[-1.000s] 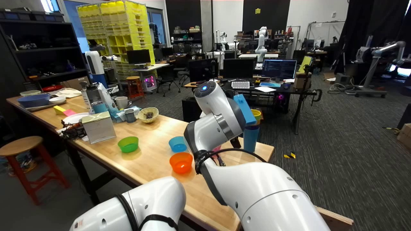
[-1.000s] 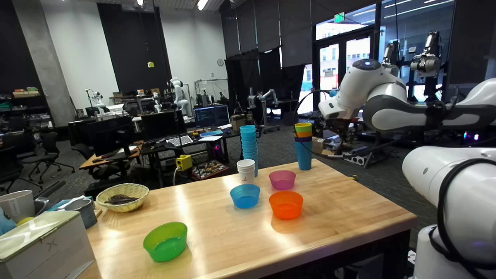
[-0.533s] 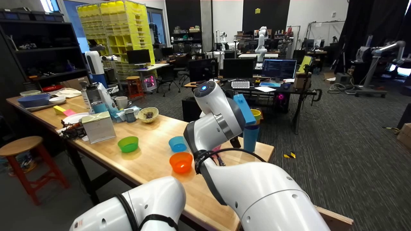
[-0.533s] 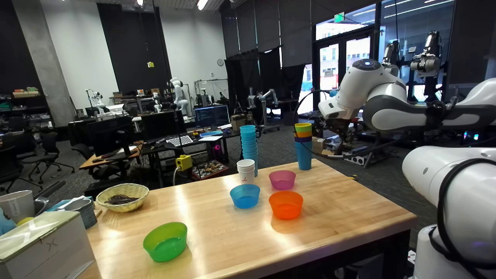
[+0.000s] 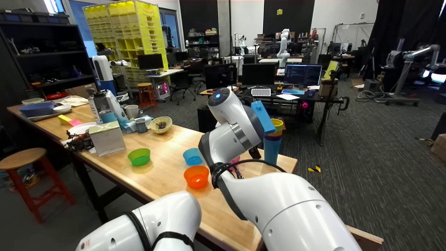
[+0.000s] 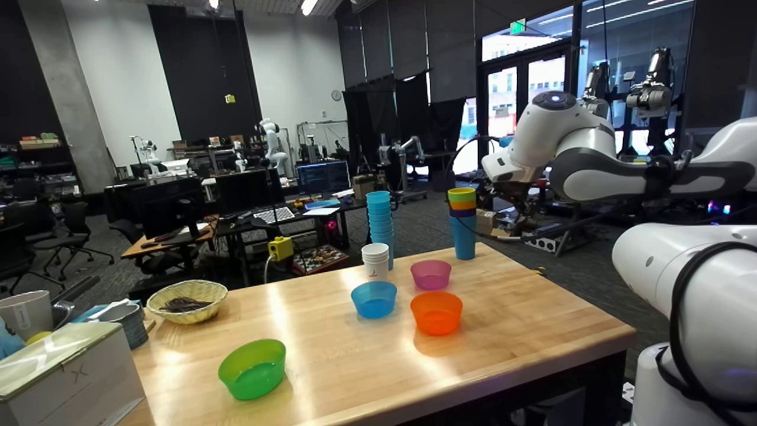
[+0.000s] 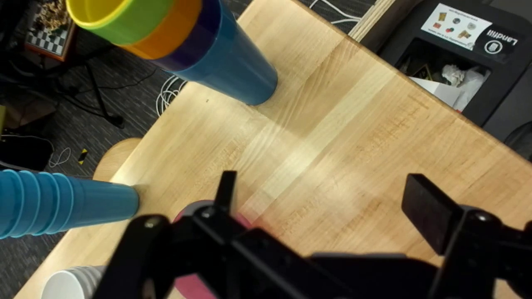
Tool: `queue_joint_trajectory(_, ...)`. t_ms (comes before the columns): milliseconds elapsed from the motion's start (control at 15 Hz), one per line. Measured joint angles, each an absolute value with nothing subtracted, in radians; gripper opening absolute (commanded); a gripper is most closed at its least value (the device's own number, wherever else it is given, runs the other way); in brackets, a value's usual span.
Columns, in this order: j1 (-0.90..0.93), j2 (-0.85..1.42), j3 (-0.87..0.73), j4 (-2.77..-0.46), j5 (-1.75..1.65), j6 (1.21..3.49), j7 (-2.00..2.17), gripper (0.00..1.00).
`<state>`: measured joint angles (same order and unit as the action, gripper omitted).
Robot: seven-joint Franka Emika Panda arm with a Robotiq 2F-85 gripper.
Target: Put the purple bowl inside the orange bowl
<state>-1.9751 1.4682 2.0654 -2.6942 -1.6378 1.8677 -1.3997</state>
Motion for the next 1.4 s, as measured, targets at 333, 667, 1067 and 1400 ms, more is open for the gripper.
queue_joint_trajectory(333, -1.89, 1.447, 2.103, -2.689, -1.711, 1.848, -1.341, 1.0)
queue_joint_trajectory(667, -1.746, 1.432, 2.116, -2.671, -1.655, 1.816, -1.401, 1.0)
queue_joint_trajectory(1067, -1.607, 1.432, 2.078, -2.628, -1.592, 1.79, -1.476, 1.0)
queue_joint_trajectory(1400, -1.531, 1.432, 1.959, -2.566, -1.602, 1.791, -1.49, 1.0)
